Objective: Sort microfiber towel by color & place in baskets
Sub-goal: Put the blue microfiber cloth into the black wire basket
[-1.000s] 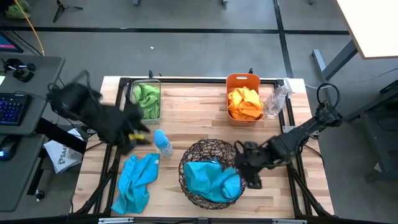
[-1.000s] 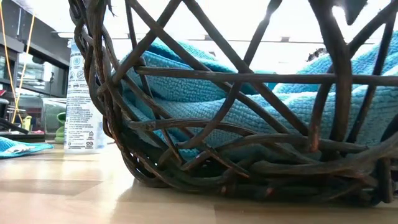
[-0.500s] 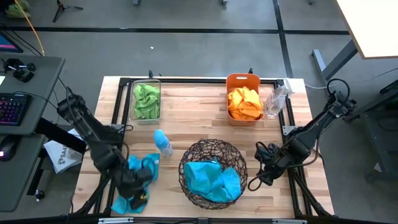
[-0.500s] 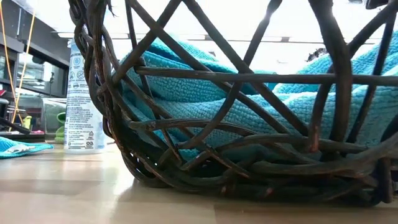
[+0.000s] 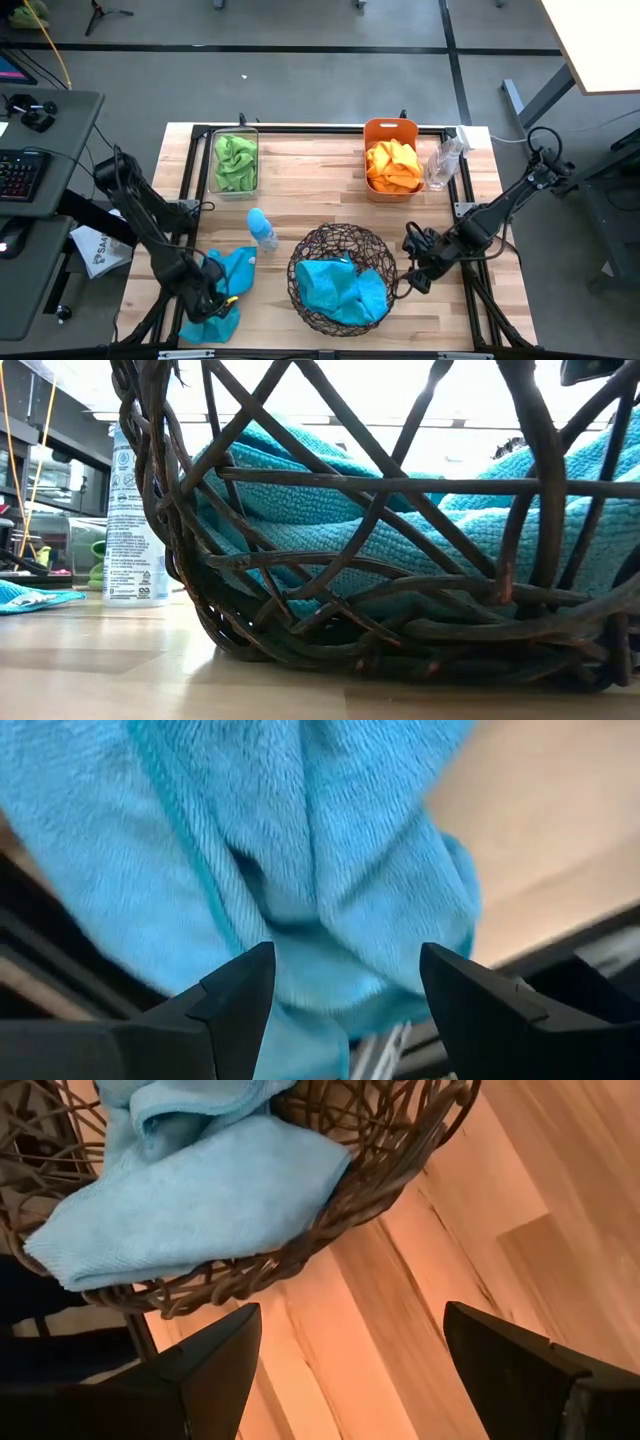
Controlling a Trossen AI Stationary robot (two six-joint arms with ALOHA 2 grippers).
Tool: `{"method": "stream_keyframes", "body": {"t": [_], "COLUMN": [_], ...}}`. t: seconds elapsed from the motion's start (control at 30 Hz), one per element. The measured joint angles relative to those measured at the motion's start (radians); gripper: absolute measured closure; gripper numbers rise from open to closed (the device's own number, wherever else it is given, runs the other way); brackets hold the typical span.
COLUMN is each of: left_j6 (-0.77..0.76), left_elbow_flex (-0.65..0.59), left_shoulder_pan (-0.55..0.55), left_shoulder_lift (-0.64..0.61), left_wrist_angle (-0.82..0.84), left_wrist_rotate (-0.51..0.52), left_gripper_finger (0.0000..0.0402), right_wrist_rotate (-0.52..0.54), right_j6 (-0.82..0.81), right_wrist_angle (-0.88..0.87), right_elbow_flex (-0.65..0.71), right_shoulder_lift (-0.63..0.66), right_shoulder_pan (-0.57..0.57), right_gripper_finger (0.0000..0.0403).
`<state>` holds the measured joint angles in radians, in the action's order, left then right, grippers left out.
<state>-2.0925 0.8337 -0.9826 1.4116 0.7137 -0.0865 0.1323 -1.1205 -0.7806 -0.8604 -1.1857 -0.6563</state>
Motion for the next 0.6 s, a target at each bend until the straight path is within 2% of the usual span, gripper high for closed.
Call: {"method": "stream_keyframes", "body": {"t": [0.27, 0.37, 0.47, 0.6], "left_j6": [-0.016, 0.029, 0.073, 0.149], "left_elbow_flex": [-0.050, -0.042, -0.016, 0.026], "left_shoulder_pan": [0.034, 0.051, 0.068, 0.081], "left_shoulder_lift": [0.137, 0.178, 0.198, 0.155], "left_wrist_angle": [-0.043, -0.076, -0.077, -0.020], "left_wrist_rotate": [0.002, -0.015, -0.016, 0.057], "left_gripper_finger": [0.0163, 0.0173, 0.0227, 0.0369], "right_wrist_rotate": [0.000, 0.000, -0.001, -0.002], "right_j6": [0.012, 0.011, 0.011, 0.002], "right_wrist_angle": [0.000, 0.000, 0.000, 0.000], "right_elbow_flex": [0.000, 0.000, -0.001, -0.015], "right_shoulder_lift": [0.000, 0.000, 0.000, 0.003], "right_shoulder_pan": [0.037, 0.042, 0.042, 0.042], "right_gripper_finger": [0.0094, 0.0094, 0.0094, 0.0094]}}
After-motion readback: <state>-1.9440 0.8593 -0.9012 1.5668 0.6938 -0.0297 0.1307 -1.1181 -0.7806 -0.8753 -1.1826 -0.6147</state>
